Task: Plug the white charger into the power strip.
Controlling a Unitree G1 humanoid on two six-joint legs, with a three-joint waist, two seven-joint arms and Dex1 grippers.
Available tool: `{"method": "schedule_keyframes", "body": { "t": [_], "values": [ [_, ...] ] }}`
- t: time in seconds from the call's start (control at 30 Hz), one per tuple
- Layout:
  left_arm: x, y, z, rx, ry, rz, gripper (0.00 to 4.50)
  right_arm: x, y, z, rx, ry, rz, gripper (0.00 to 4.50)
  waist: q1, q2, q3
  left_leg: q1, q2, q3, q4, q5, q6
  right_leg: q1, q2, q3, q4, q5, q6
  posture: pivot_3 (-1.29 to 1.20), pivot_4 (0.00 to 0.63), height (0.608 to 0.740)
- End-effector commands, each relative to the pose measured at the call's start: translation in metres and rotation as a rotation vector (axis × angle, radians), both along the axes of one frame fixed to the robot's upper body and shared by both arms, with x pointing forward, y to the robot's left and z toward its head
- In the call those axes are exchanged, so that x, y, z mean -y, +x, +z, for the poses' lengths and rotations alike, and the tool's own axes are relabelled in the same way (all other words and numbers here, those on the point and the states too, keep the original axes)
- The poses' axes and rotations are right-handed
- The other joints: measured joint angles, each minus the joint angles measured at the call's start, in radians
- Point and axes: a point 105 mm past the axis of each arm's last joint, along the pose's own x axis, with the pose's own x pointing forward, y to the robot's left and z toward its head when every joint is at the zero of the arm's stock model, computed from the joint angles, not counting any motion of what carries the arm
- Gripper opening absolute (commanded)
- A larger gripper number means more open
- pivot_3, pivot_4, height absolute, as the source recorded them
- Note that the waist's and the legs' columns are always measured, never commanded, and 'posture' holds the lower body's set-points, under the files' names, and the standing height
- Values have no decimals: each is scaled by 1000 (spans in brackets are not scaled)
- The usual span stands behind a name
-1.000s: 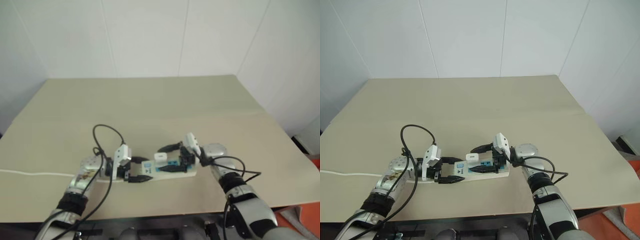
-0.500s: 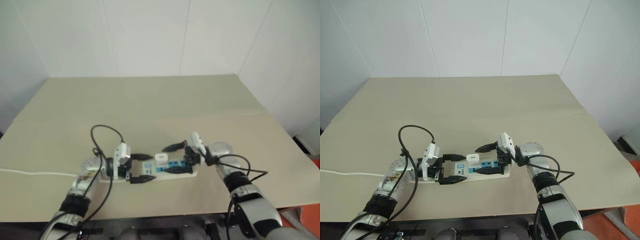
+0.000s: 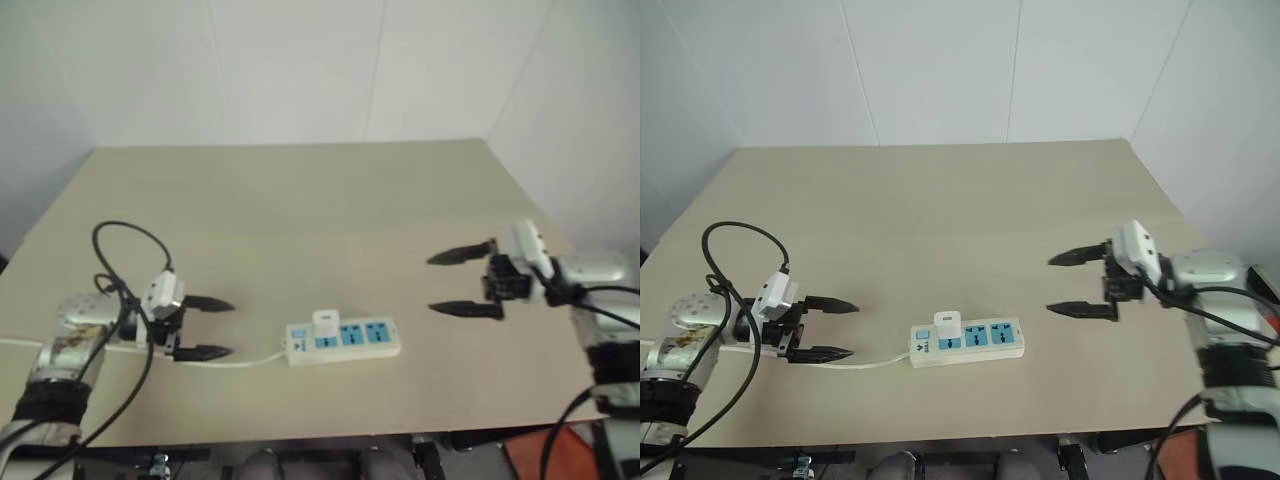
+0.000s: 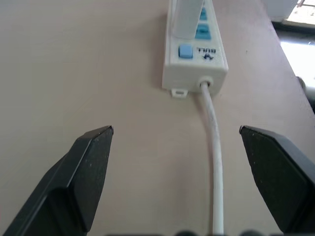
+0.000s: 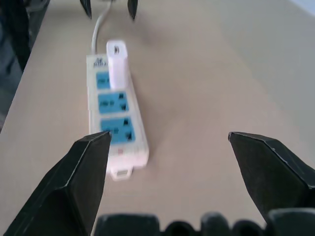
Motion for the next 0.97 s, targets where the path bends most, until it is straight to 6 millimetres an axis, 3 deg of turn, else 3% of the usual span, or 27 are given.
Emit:
{"method": "schedule_keyframes", "body": {
  "t": [0.03, 0.23, 0.97],
  "values": [
    [-14, 0, 16, 62, 9, 31, 4473, 21, -25, 12, -16, -83, -3, 4500, 6, 0, 1, -1, 0, 0, 0, 0, 0, -1, -1, 0, 0, 0, 0, 0, 150, 740],
    [-8, -2, 13, 51, -7, 29, 4473, 29, -38, 4, -38, -116, -57, 4500, 6, 0, 2, 1, 0, 1, 2, 0, 0, 1, 0, 0, 1, -2, 3, 0, 150, 740],
    [4, 7, 15, 34, -47, 19, 4473, 38, -45, -5, -54, -161, -130, 4500, 14, 0, 2, 1, 0, 1, 5, 0, 0, 2, -1, 0, 2, -3, 6, 0, 150, 740]
  ]
}}
